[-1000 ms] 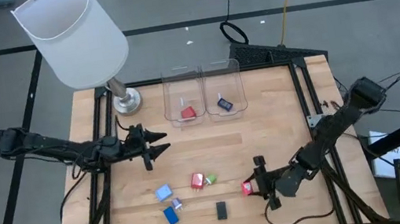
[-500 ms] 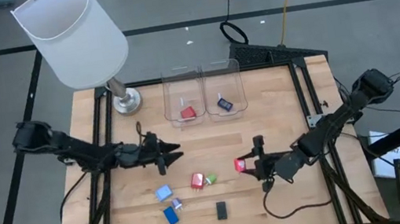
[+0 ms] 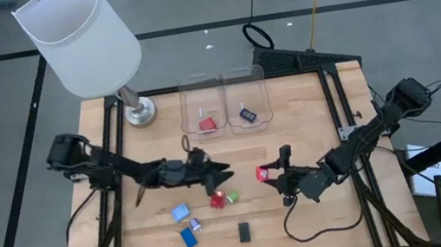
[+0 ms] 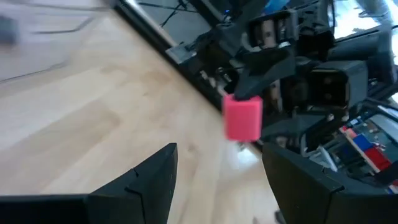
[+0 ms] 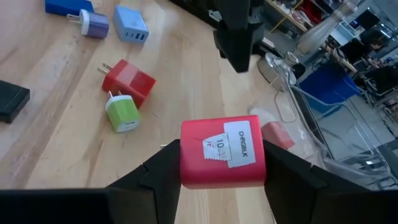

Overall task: Pick & Place Office items
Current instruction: Put the pink charger adapter into the left transparent bin

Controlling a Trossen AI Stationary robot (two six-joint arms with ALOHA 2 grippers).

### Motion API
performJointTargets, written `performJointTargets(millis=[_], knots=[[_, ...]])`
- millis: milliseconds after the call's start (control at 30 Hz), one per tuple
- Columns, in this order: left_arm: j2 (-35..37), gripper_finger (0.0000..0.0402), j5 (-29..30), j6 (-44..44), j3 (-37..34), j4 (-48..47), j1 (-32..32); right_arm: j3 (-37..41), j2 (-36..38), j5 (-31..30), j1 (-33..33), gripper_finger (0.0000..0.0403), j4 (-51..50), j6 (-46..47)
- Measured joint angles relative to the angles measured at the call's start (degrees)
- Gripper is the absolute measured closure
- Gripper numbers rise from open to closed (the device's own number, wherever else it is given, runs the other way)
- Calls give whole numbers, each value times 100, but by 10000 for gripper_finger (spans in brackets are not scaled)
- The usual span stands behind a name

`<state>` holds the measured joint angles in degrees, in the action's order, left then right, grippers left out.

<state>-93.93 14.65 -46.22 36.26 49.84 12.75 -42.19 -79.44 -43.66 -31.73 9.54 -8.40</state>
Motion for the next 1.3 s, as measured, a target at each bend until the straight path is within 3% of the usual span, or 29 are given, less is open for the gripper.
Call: performJointTargets(millis=[400, 1067, 1167, 1300], knots=[[-1276, 163, -309, 109, 1551, -299, -15, 0, 0, -4, 0, 222, 27, 8], [-2019, 163, -85, 348, 2482, -327, -42, -2, 0, -18, 13, 223, 50, 20], [-2019, 177, -98, 300, 2482, -335, -42, -2, 0, -9, 13, 221, 50, 22], [-2019, 225, -148, 248, 2482, -391, -88, -2, 0, -12, 13, 223, 45, 20]])
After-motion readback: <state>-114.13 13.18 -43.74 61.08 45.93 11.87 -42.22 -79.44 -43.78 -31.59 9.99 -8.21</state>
